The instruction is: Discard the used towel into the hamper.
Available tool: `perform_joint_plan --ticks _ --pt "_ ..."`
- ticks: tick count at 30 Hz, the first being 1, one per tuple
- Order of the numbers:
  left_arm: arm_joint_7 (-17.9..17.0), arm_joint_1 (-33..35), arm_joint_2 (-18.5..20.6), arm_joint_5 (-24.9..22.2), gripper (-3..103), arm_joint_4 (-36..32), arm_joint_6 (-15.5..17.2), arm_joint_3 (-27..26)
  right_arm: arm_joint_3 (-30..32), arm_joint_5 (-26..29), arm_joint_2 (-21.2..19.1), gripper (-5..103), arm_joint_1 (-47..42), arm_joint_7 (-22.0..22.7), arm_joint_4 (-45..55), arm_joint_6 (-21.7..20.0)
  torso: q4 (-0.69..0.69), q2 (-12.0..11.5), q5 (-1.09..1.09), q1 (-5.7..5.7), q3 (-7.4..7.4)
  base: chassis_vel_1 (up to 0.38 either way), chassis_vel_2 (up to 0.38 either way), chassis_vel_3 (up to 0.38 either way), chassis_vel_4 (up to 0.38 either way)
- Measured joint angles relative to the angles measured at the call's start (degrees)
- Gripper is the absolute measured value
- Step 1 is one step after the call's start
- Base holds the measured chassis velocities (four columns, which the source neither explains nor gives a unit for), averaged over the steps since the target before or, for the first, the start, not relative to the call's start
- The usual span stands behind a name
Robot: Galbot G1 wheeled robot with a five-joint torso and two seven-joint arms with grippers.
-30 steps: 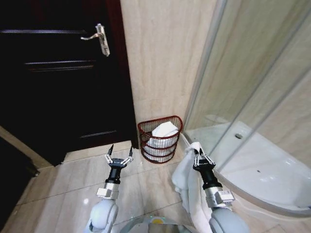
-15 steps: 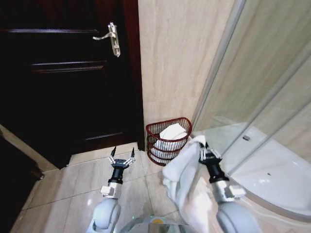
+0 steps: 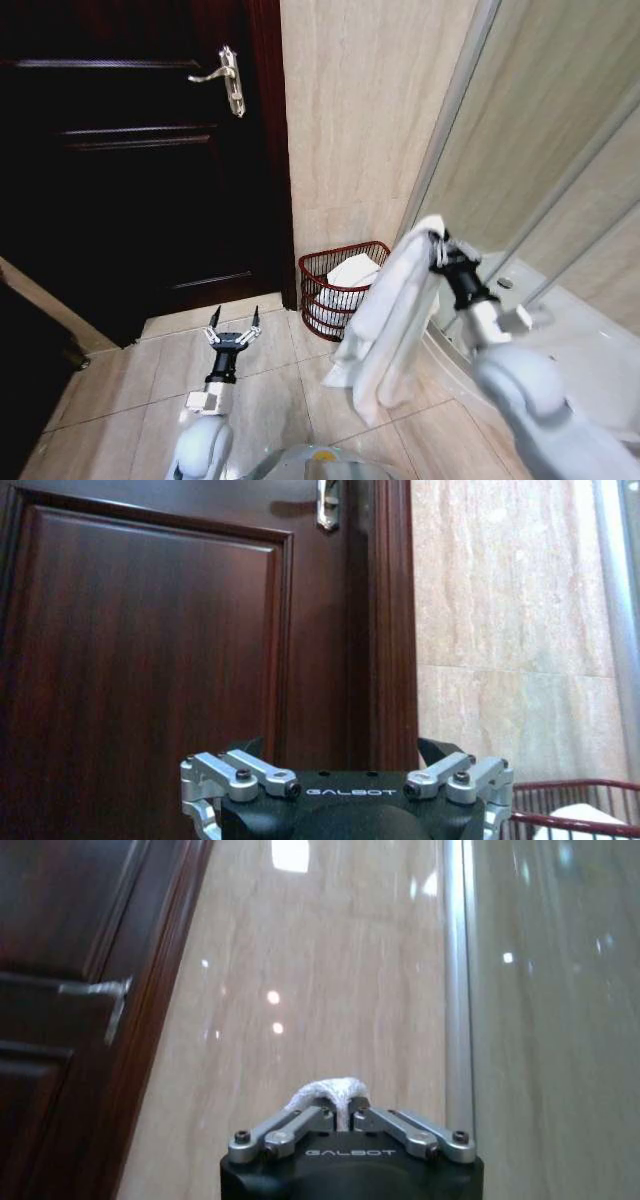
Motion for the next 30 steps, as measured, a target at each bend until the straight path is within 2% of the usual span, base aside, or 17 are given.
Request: perform_joint_plan --ticks 2,3,4,6,7,8,10,13,16,18,19,23,24,27,29,30 --pt "0.51 0.43 -0.9 0.1 100 -1.24 0.02 -0.78 -0.61 2.08 -0.56 5 7.06 -0.3 -1.99 -2.67 -0.01 0.0 0.02 0.0 0.0 0.0 0.0 0.0 0.0" --pt "0.51 0.43 -0.9 0.1 100 -1.24 0.02 -0.78 -0.61 2.08 -0.56 5 7.06 -0.3 -1.99 -2.67 -0.01 0.0 0.02 0.0 0.0 0.0 0.0 0.0 0.0" --pt "0.72 0.94 -1.23 0.25 100 -1.76 -0.2 -1.06 -1.08 3.16 -0.93 5 10.85 -0.03 -2.98 -3.8 0.03 0.0 0.02 0.0 0.0 0.0 0.0 0.0 0.0" --pt "1.53 2.18 -1.38 0.29 100 -2.9 -1.01 -1.89 -1.67 7.01 -2.35 5 18.4 1.18 -4.65 -5.57 0.03 0.0 -0.04 0.0 -0.01 0.0 0.0 0.0 0.0" --pt "1.53 2.18 -1.38 0.29 100 -2.9 -1.01 -1.89 -1.67 7.01 -2.35 5 18.4 1.18 -4.65 -5.57 0.03 0.0 -0.04 0.0 -0.01 0.0 0.0 0.0 0.0" --pt "2.24 2.65 -1.3 -0.41 100 -3.25 -1.21 -2.25 -1.75 9.56 -3.47 5 20.94 1.46 -5.16 -6.45 0.03 0.0 -0.03 0.0 -0.01 0.0 0.0 0.0 0.0" --pt "2.54 2.94 -1.22 -1.19 100 -3.44 -1.25 -2.37 -1.96 11.42 -4.52 5 22.68 1.55 -5.76 -6.79 0.02 0.0 0.01 0.0 -0.01 0.0 0.0 0.0 0.0" --pt "2.72 3.61 -1.93 -1.82 100 -4.84 -1.26 -2.63 -2.78 17.45 -8.25 5 27.44 1.34 -8.51 -6.84 -0.01 0.0 0.0 0.0 -0.01 0.0 0.0 0.0 0.0" --pt "2.6 4.38 -2.54 -1.39 100 -5.8 -1.17 -2.26 -3.66 21.32 -10.18 5 31.19 1.23 -10.6 -6.84 -0.01 0.0 0.03 0.0 -0.01 0.0 0.0 0.0 0.0" --pt "2.35 5.02 -3.23 -0.09 100 -6.37 -1.21 -1.77 -5.46 24.64 -11.74 5 37.0 1.17 -12.92 -6.84 -0.01 0.0 0.0 0.0 -0.01 0.0 0.0 0.0 0.0" --pt "2.35 5.02 -3.23 -0.09 100 -6.37 -1.21 -1.77 -5.46 24.64 -11.74 5 37.0 1.17 -12.92 -6.84 -0.01 0.0 0.0 0.0 -0.01 0.0 0.0 0.0 0.0" --pt "1.51 5.5 -4.49 2.6 100 -7.29 -1.22 -0.39 -12.58 29.06 -12.45 5 49.02 1.68 -17.58 -6.58 0.01 0.0 -0.03 0.0 -0.02 0.0 0.0 0.0 0.0" --pt "1.51 5.5 -4.49 2.6 100 -7.29 -1.22 -0.39 -12.58 29.06 -12.45 5 49.02 1.68 -17.58 -6.58 0.01 0.0 -0.03 0.0 -0.02 0.0 0.0 0.0 0.0" --pt "0.68 5.54 -5.19 4.77 100 -8.18 -0.83 0.98 -20.19 30.33 -10.77 5 59.45 2.76 -23.19 -5.99 0.01 0.0 0.01 0.0 -0.01 0.0 0.0 0.0 0.0" --pt "0.48 5.54 -5.27 5.09 100 -8.34 -0.66 1.27 -21.88 30.35 -10.08 5 62.11 2.93 -25.15 -5.82 0.03 0.0 0.0 0.0 -0.01 0.0 0.0 0.0 0.0" --pt "-0.01 5.54 -5.28 5.54 100 -8.54 -0.43 1.8 -24.13 30.34 -8.92 5 66.18 3.07 -28.11 -5.45 0.02 0.0 -0.03 0.0 -0.01 0.0 0.0 0.0 0.0"
